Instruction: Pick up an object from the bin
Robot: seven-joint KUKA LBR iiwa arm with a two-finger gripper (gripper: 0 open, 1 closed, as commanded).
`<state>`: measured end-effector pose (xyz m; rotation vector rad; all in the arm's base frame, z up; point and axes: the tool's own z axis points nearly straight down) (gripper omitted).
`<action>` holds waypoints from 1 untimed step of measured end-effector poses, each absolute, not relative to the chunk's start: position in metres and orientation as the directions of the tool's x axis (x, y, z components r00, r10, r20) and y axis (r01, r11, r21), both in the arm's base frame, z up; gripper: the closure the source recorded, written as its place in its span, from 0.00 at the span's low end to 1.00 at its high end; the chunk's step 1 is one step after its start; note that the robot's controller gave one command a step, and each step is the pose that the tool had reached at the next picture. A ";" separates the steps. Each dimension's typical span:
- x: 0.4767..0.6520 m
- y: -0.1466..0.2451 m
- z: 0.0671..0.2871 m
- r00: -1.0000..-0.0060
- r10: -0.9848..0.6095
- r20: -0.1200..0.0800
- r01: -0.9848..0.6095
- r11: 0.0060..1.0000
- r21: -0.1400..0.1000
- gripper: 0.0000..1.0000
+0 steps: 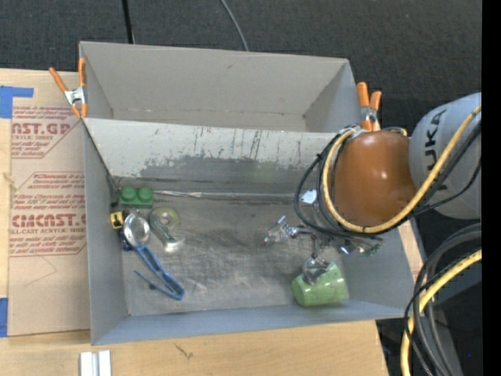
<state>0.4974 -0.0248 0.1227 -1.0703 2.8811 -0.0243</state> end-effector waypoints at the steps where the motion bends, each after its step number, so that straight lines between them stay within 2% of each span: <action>1: 0.493 -0.109 0.092 -0.508 -0.861 0.001 -0.861 0.508 0.000 0.00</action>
Offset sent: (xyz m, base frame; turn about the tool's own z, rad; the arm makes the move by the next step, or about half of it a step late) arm -0.0040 -0.0831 -0.0295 -0.3286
